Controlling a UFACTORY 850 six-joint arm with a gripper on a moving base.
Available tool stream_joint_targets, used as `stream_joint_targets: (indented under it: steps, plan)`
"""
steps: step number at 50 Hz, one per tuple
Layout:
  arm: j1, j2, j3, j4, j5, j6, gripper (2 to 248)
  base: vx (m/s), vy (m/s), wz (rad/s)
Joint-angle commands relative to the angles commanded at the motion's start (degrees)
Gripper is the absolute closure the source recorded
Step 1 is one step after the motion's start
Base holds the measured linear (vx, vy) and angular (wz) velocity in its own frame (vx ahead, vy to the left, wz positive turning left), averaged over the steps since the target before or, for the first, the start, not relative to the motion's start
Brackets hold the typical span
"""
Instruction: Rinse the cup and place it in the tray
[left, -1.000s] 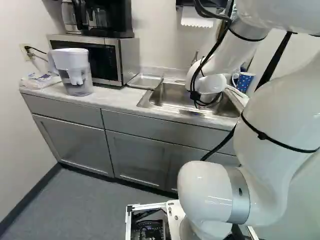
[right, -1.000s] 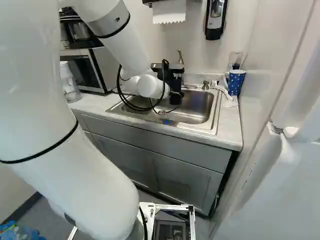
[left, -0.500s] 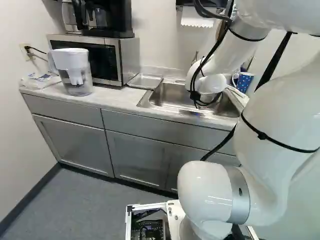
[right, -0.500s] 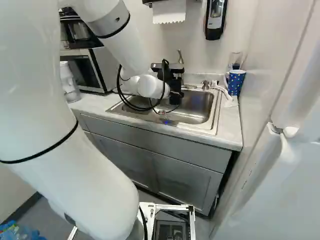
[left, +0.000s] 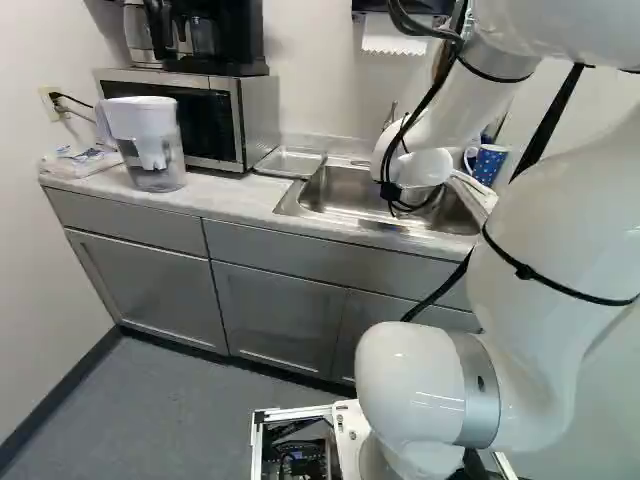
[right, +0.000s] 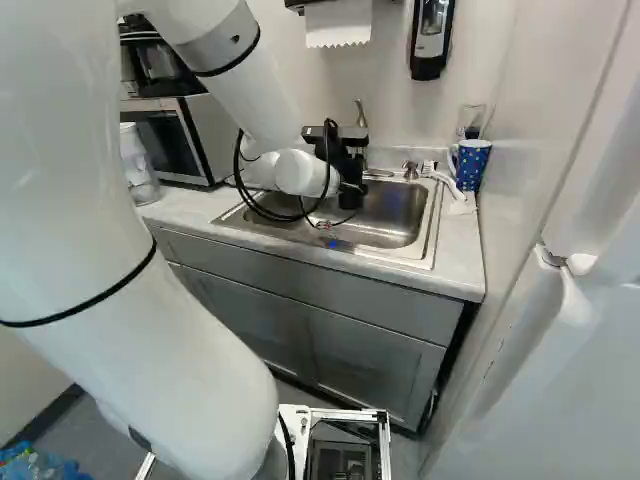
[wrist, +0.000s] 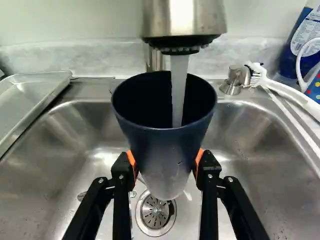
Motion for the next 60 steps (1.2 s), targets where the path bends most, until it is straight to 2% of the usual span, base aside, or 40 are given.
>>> stream_joint_targets:
  steps: [60]
  plan:
    - [0.0, 0.0, 0.0, 0.0, 0.0, 0.0, 126, 0.0, 0.0, 0.0]
